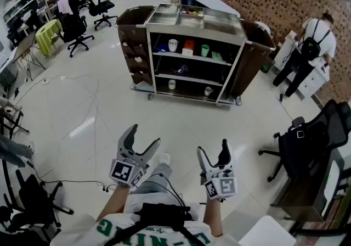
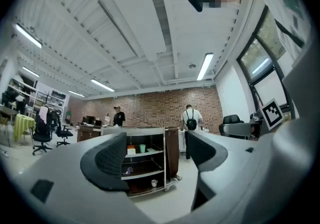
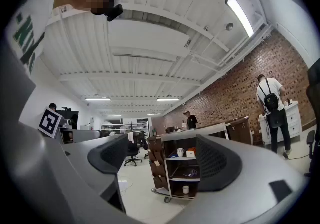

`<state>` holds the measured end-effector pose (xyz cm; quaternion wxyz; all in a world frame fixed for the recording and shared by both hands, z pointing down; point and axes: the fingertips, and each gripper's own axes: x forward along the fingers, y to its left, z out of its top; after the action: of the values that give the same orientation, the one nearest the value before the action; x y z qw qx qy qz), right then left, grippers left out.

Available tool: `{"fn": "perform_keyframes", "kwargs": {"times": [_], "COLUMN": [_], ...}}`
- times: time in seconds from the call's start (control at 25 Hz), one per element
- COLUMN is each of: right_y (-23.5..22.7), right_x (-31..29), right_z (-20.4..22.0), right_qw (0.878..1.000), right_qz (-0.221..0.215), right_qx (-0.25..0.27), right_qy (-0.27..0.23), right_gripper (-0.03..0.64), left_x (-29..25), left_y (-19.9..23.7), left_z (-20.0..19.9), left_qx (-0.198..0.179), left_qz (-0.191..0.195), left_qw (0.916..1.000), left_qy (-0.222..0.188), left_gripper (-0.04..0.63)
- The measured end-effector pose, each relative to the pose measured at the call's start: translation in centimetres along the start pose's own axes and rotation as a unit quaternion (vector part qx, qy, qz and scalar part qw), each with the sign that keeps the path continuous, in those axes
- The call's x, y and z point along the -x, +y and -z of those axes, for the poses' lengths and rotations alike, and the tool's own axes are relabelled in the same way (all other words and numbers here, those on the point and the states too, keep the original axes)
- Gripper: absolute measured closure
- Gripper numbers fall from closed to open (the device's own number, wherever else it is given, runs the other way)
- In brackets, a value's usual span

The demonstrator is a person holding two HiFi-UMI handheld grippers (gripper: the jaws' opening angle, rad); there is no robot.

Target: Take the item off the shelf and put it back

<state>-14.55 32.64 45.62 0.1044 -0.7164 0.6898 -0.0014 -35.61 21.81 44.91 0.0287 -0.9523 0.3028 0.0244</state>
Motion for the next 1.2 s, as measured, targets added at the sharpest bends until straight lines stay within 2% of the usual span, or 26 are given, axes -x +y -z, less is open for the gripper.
{"fn": "perform_keyframes", "kwargs": {"times": [0.12,0.24,0.32,0.52,0.72,0.92,1.04,1.2], "right_y": [-1.9,-4.1,-6.3,-13.5,-17.5,-21.4,-24.2,-29.0], "right_x": [-1.6,-3.9,-5.8,-13.0,-23.0,-30.6,-33.2,-35.4], "right_z": [0.5,1.3,1.7,1.1,0.4,-0.7,-0.7,-1.0], "right_qw": [1.000,1.000,1.000,0.998,0.999,1.000,1.000,1.000], "right_qz": [0.002,0.005,0.015,0.040,0.018,-0.002,0.001,-0.009], "right_qx": [0.006,0.011,0.016,0.031,0.015,0.008,-0.002,-0.014], "right_qy": [0.002,0.009,0.013,0.023,0.028,0.017,0.012,0.005], "right_gripper": [0.183,0.183,0.184,0.186,0.186,0.186,0.186,0.186], "left_x": [-2.8,-6.7,-10.5,-21.9,-30.3,-37.3,-41.2,-45.0], "left_y": [0.4,1.6,2.1,3.2,9.1,11.9,12.4,10.1], "left_z": [1.1,2.5,3.2,3.0,2.7,3.2,4.1,5.2], "left_qx": [0.003,0.024,0.039,0.033,0.053,0.050,0.051,0.044], "left_qz": [0.005,0.001,0.009,0.048,0.022,0.014,0.005,-0.007], "left_qw": [1.0000,0.9997,0.9992,0.9976,0.9971,0.9974,0.9980,0.9989], "left_qy": [0.001,0.001,-0.007,-0.038,-0.051,-0.051,-0.037,-0.017], "left_gripper": [0.230,0.230,0.230,0.230,0.230,0.236,0.236,0.236]}}
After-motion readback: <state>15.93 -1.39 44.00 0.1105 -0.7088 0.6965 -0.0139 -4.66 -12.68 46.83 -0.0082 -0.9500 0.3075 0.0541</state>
